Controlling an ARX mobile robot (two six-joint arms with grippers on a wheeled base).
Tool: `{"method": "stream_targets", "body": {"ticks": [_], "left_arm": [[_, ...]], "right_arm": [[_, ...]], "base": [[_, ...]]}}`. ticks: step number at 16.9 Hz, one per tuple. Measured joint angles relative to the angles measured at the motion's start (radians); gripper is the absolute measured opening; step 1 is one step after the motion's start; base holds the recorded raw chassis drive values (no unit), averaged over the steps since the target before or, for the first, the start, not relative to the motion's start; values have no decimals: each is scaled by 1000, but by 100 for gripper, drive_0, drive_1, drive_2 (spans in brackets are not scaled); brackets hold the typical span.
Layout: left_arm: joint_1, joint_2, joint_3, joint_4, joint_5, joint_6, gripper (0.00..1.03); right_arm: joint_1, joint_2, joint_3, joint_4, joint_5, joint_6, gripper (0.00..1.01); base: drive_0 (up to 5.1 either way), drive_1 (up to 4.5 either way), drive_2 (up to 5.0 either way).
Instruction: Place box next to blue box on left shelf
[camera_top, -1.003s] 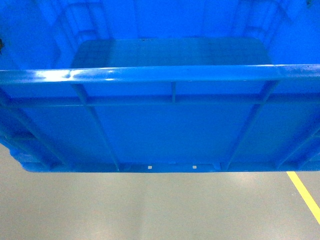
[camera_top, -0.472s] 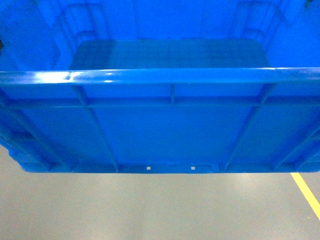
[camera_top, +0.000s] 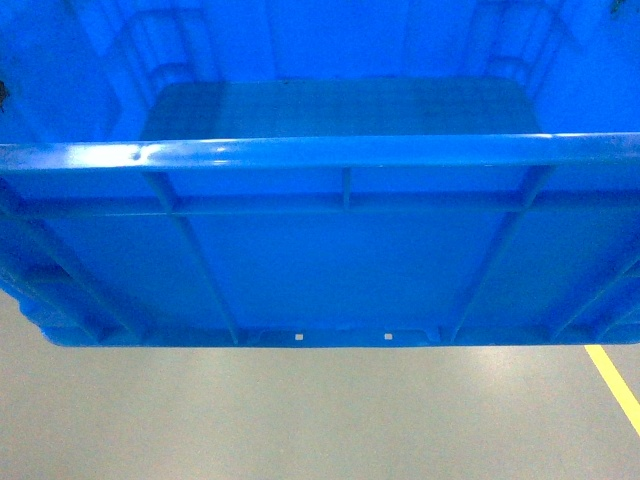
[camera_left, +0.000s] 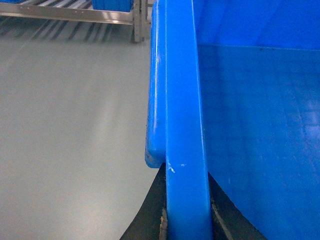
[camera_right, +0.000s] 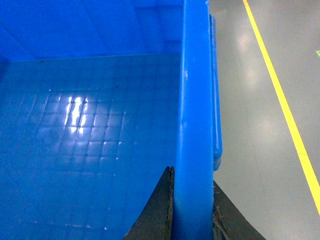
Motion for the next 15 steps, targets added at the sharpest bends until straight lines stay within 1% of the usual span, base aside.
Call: {"method": "stream_targets", "body": {"ticks": [15], "left_arm": [[0,0,0,0,0,-1,7]], "right_arm": [[0,1,0,-1,0,0,9]], "base": [[7,430,-415]]}}
